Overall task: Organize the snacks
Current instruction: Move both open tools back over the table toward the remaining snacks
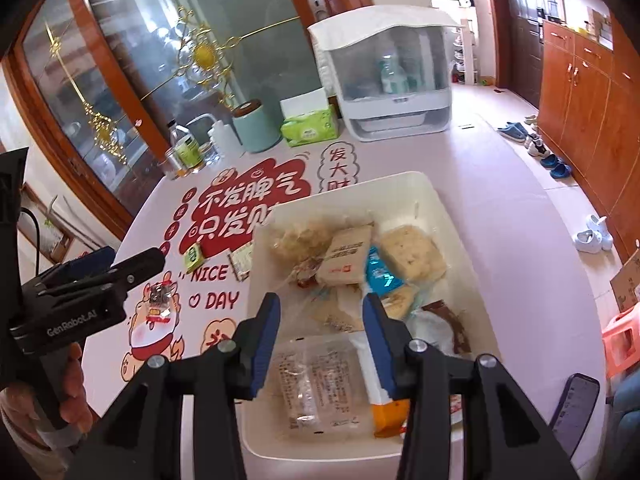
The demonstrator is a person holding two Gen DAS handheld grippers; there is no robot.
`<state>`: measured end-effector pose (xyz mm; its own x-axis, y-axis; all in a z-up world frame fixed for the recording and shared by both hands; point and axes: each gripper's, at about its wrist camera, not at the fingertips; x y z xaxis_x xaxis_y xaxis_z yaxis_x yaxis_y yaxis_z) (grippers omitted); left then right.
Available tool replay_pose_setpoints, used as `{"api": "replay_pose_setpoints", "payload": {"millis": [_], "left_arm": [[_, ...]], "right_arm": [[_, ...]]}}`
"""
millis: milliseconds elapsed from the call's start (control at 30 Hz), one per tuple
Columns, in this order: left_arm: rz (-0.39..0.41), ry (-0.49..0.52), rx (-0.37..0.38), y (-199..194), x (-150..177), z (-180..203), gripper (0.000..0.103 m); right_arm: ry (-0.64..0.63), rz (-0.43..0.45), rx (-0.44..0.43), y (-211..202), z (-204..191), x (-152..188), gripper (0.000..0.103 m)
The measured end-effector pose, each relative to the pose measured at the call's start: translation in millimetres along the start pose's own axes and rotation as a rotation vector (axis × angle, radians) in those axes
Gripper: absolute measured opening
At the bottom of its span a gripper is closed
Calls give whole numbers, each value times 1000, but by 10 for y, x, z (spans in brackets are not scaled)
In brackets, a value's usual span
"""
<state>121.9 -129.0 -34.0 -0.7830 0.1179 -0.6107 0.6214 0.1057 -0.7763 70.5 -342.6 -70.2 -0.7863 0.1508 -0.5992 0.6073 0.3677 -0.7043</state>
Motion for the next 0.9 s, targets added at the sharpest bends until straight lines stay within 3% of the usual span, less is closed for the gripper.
{"api": "replay_pose_setpoints", "payload": {"millis": [367, 500, 700, 900], "left_arm": [[81, -77, -122, -145, -162, -1062, 95], [89, -121, -148, -17, -262, -1456, 96], [15, -181, -160, 488, -239, -1958, 96], [-150, -261, -135, 1285, 34, -2299, 96]], "right_arm": [[-119, 9, -38, 229, -768, -318, 44], [-194, 15, -60, 353, -1184, -610, 53], [-283, -24, -80, 923, -1721, -974, 60], [-314, -173, -87, 1955, -2095, -1003, 60]]}}
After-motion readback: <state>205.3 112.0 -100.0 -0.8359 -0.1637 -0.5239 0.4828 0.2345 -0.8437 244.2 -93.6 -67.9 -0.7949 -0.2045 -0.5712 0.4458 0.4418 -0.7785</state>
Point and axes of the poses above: each gripper's, at about its wrist camera, not at the fingertips, and y roughly the way its jaws point, z to its right, x to its underside, and after that the axes turned 8 degrees about -x, right-handed
